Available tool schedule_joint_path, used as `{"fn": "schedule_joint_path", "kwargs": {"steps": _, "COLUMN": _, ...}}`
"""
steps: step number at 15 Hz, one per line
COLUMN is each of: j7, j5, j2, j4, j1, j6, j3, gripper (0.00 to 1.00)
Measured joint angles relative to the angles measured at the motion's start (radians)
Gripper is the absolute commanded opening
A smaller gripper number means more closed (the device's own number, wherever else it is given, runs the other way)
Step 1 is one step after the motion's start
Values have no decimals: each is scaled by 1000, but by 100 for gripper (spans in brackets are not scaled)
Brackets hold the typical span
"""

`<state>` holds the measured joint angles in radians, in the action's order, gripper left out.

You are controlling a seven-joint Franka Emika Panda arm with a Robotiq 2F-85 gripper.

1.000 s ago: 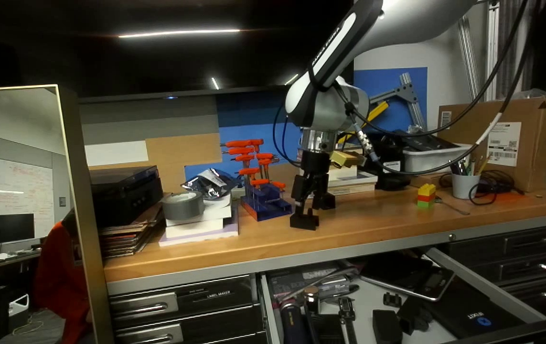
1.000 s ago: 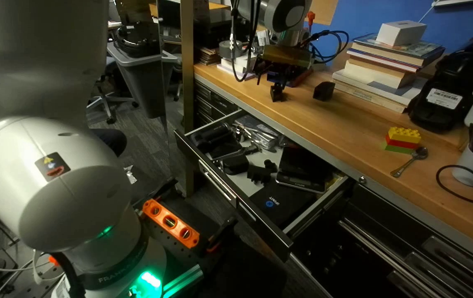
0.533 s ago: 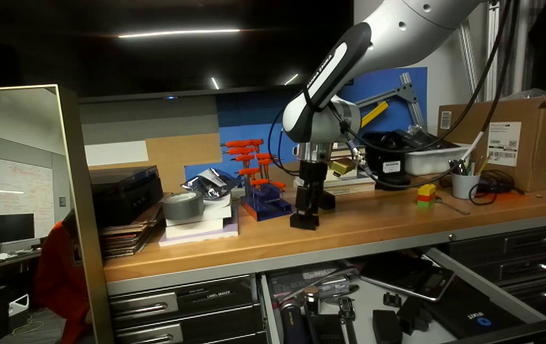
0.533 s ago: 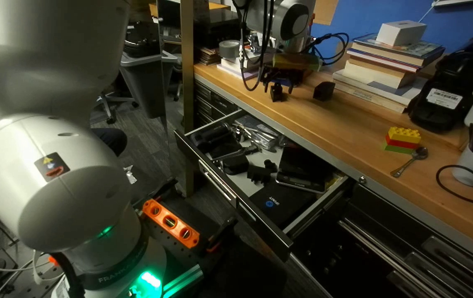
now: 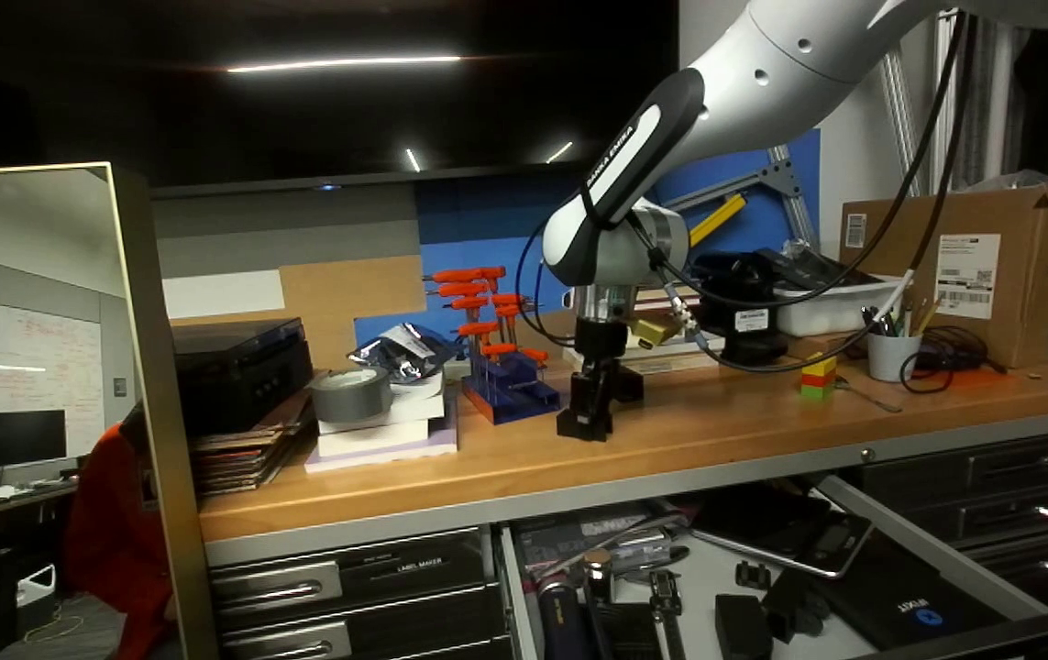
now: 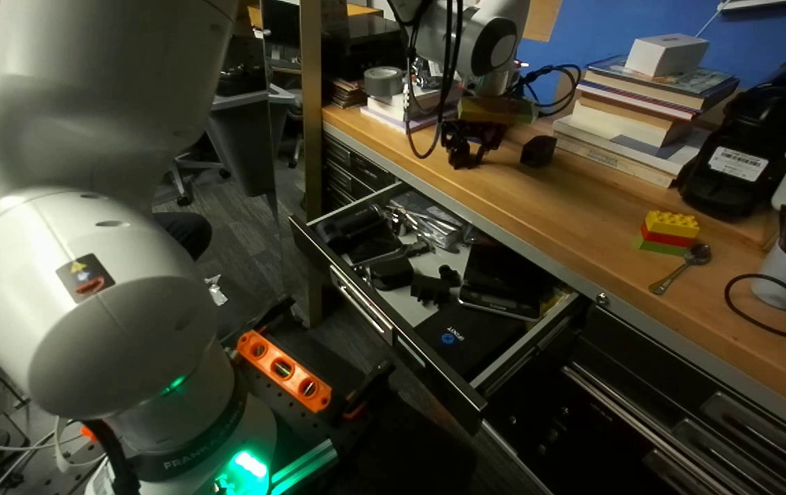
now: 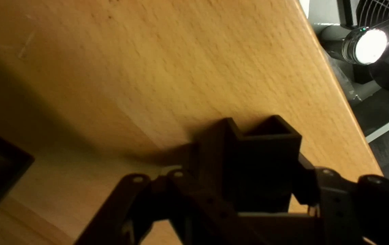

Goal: Put the black objects inside the drawer and close it

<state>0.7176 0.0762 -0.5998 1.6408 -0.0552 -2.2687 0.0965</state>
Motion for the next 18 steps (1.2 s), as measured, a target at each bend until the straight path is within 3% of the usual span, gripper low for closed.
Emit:
{"fn": "schedule_joint_path", "kwargs": {"steps": 2, "j7": -18, "j5": 0, "j2": 0, "j4": -8, "j1": -3, "j6": 15, "j3": -1, "gripper": 18}}
{"fn": "schedule_joint_path", "kwargs": {"steps": 10, "j7": -259, "j5": 1, "j2": 47, "j4": 41, "j1": 2, "j6": 73, "j3": -1, "gripper": 21}}
{"fn": "schedule_joint_path", "kwargs": {"steps": 18, "j7": -518, "j5": 87, "j2": 270, "j4": 376, "j1": 1, "j6": 34, "j3": -12, "gripper": 21}}
